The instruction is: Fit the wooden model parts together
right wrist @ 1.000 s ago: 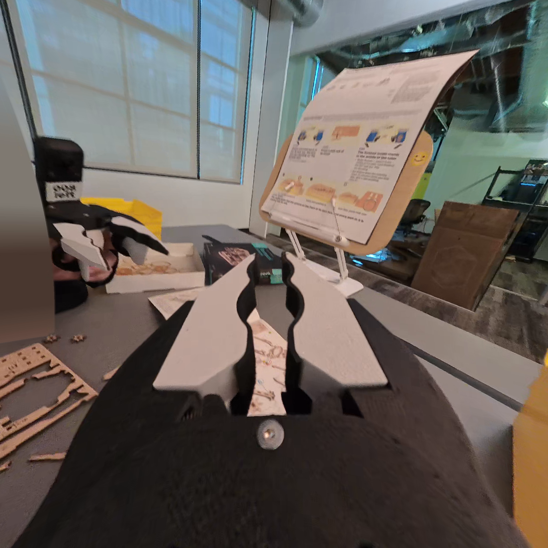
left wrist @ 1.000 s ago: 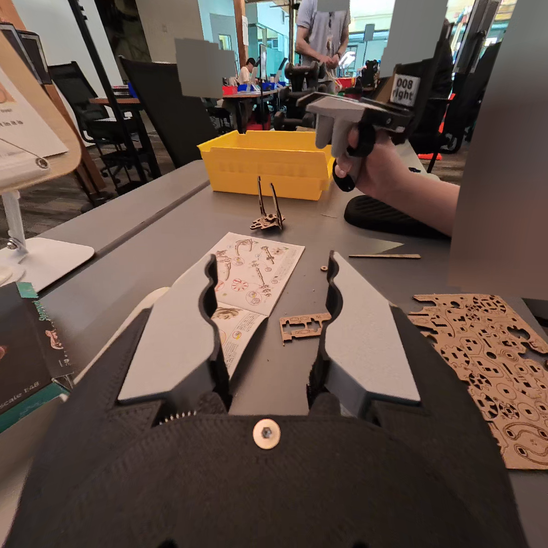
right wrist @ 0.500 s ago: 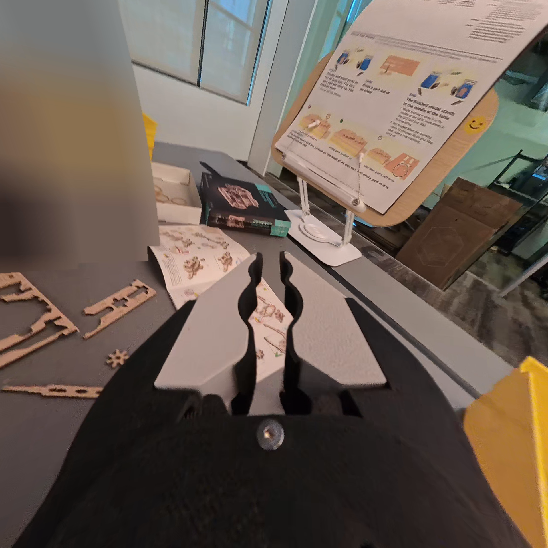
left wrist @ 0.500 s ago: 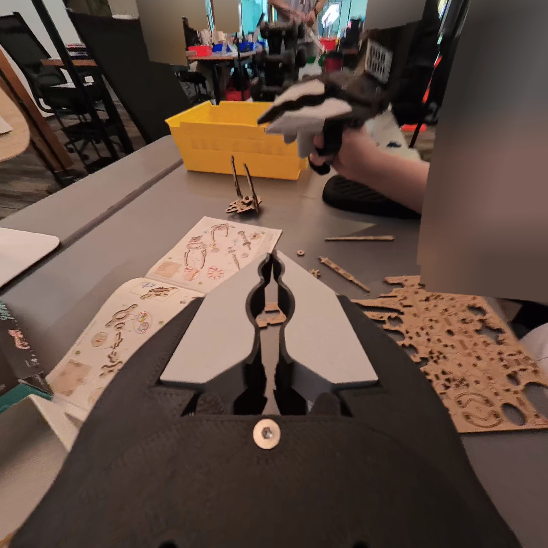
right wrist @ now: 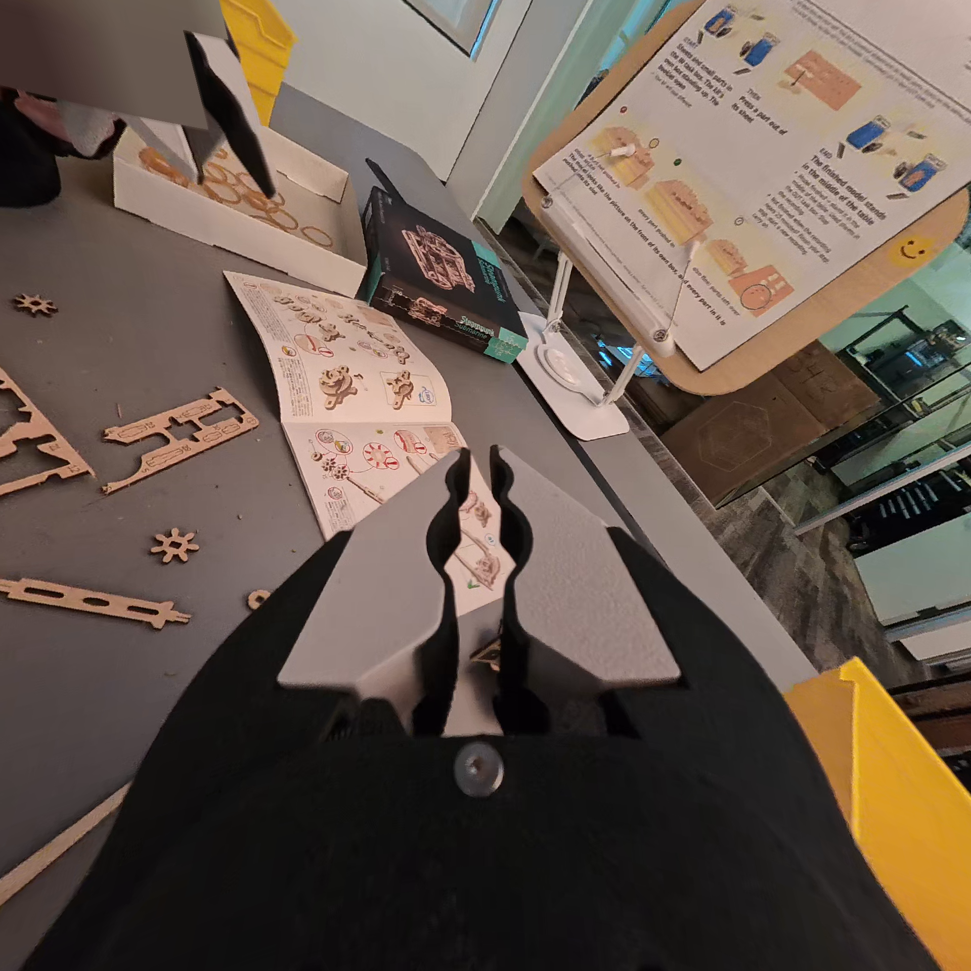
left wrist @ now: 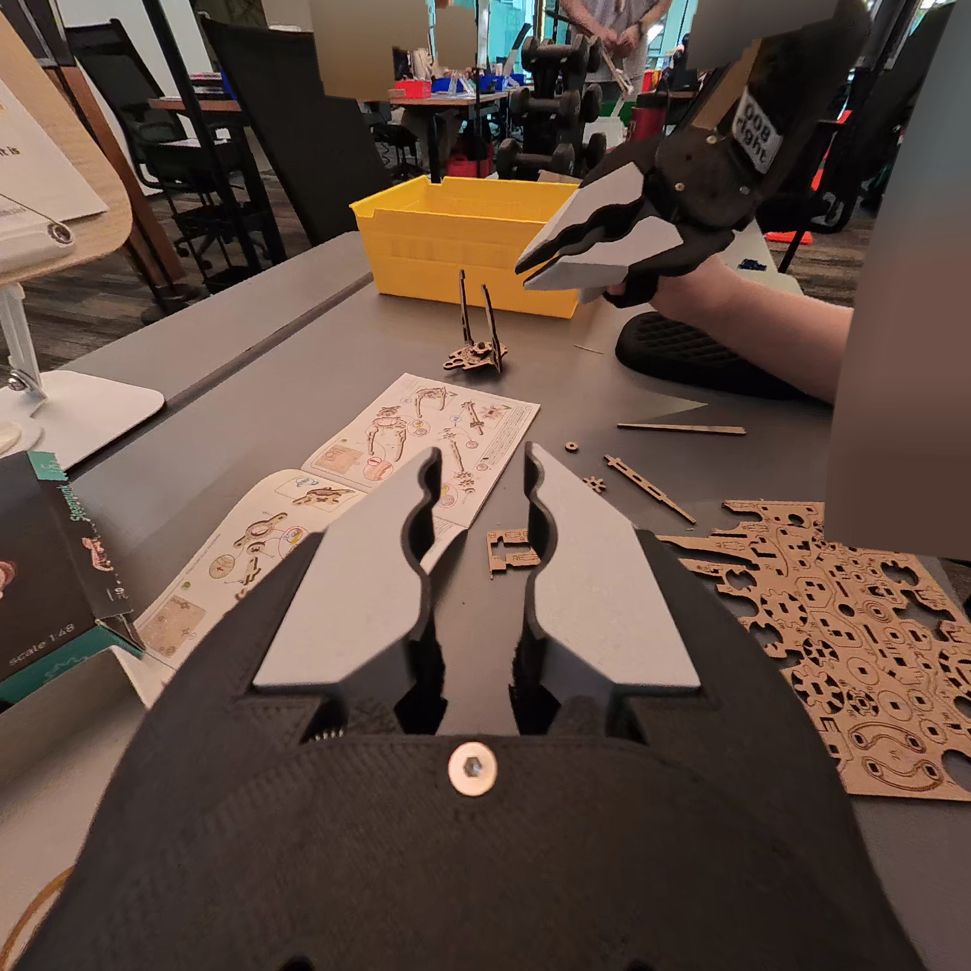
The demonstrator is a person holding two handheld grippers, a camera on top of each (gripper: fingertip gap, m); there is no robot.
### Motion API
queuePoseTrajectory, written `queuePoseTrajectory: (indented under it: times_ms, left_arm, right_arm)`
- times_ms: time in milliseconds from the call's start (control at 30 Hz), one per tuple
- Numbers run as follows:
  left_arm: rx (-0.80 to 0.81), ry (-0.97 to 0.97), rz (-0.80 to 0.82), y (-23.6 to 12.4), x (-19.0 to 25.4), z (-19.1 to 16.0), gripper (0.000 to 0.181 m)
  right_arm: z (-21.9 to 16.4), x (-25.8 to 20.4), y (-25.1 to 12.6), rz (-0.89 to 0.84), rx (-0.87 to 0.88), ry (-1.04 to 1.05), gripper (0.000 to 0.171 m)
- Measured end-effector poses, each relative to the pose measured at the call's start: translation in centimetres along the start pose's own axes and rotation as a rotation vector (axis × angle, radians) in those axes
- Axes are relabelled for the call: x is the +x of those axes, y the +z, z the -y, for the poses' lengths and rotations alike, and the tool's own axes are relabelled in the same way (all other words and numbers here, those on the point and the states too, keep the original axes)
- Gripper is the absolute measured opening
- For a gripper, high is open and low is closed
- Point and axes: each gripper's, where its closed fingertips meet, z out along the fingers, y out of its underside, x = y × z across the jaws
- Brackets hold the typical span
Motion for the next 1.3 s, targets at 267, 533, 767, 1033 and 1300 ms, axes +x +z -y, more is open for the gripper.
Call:
queuePoseTrajectory:
  times_ms: [267, 533, 767, 1033, 1300]
  left_arm:
    - [-0.015, 0.002, 0.057, 0.5, -1.1, -0.6, 0.064]
    - [-0.021, 0.030, 0.063, 0.4, -1.0, -0.6, 0.061]
    - [-0.278, 0.080, -0.200, -0.3, 2.8, -3.9, 0.035]
    - [-0.597, 0.189, -0.326, -3.0, 3.8, -10.0, 0.043]
    - [-0.688, 0.265, -0.370, -3.0, 4.7, -12.2, 0.028]
  right_arm:
    - [0.5, 1.3, -0.6, -0.089, 0.035, -0.024, 0.004]
    - [1.3, 2.7, -1.3, -0.178, 0.088, -0.036, 0.018]
    - [1.2, 2.2, -1.1, -0.155, 0.072, -0.058, 0.000]
    - [0.9, 1.5, -0.7, -0.127, 0.050, -0.080, 0.000]
    - [0.9, 1.7, -0.9, -0.130, 0.062, -0.059, 0.000]
